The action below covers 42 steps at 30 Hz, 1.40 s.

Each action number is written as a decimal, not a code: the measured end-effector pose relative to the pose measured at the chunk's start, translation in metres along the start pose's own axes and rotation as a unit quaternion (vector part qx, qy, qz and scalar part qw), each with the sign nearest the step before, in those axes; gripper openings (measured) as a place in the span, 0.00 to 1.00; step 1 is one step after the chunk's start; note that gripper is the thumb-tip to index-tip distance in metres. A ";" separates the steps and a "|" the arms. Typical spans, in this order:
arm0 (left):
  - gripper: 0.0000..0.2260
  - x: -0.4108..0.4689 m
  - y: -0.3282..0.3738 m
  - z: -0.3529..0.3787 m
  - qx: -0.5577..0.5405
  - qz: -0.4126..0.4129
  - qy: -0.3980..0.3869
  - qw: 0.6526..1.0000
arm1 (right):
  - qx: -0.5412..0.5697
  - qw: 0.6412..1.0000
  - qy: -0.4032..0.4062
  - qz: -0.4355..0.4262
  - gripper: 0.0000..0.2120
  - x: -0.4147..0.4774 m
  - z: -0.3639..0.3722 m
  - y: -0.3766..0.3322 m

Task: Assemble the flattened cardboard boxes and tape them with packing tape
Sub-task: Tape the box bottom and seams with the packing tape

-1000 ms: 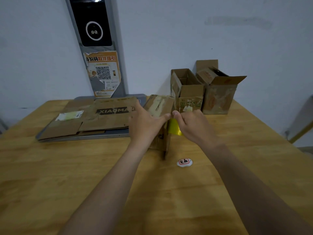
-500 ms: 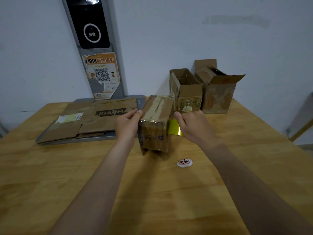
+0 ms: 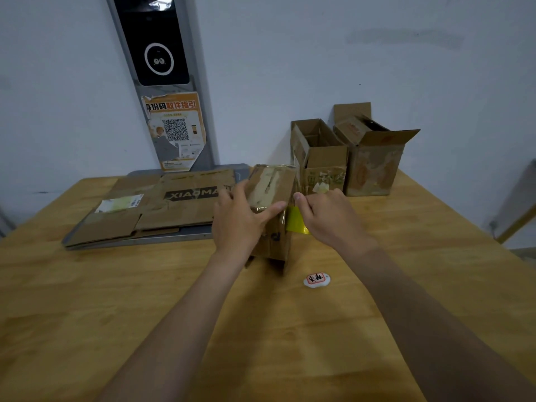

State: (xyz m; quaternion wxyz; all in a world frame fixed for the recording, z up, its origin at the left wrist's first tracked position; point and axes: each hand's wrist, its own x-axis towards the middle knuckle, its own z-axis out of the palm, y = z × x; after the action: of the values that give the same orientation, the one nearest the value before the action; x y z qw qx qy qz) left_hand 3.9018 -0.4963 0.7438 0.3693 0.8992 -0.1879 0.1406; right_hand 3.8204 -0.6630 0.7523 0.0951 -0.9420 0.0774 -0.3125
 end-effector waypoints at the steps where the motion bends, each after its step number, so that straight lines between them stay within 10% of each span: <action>1: 0.52 0.002 -0.002 0.000 -0.024 0.004 0.005 1.000 | 0.000 1.000 0.003 -0.003 0.25 -0.001 0.000 0.001; 12: 0.53 0.004 -0.013 -0.001 -0.077 0.019 0.001 0.997 | -0.008 0.999 0.036 -0.012 0.27 -0.002 0.002 0.008; 22: 0.10 0.016 -0.062 -0.018 -0.322 -0.007 -0.109 0.941 | -0.011 0.999 0.043 0.007 0.28 0.003 0.003 0.011; 42: 0.12 0.008 -0.073 -0.003 -0.416 -0.023 -0.040 0.908 | -0.004 0.999 0.038 -0.019 0.28 0.001 0.000 0.003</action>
State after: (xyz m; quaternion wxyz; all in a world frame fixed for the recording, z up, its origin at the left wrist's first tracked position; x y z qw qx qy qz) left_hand 3.9404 -0.4485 0.7042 0.7050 0.6731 -0.2233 0.0050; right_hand 3.8205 -0.6657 0.7525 0.0827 -0.9310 0.0645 -0.3496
